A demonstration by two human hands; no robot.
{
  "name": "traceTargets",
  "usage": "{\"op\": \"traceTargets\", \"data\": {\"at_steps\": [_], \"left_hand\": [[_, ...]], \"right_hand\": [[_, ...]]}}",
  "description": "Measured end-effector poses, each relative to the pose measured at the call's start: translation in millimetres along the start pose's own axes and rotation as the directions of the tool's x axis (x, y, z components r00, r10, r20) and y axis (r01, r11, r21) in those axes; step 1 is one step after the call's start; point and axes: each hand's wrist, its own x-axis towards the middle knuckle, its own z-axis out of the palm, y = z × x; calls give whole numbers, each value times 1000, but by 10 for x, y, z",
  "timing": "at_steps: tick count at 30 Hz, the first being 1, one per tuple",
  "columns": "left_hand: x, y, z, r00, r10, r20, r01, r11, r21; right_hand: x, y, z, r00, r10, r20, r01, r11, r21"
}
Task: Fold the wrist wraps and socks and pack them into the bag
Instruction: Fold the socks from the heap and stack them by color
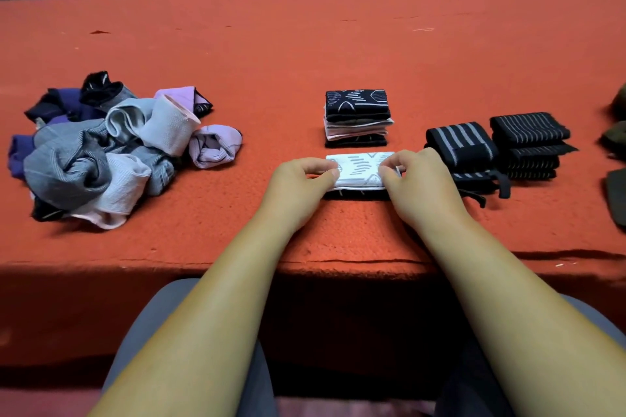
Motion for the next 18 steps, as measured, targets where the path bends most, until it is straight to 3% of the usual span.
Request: {"op": "traceTargets", "data": {"at_steps": [6,11,14,18], "left_hand": [[-8,21,-160,1000,5,0,-5,999,44],[72,-62,-535,966,141,-219,-45,918,394],[151,-235,-768,951,102,-291,89,815,573],[190,-433,-905,955,-80,-284,264,661,702]], "right_hand": [[-72,-110,-61,992,-74,-103,78,996,32],[-162,-290,-47,957,-218,-190,246,960,136],[-222,-386,9,932,-311,-184,341,925,166],[-286,-465,113,908,-404,-113,418,889,187]]}}
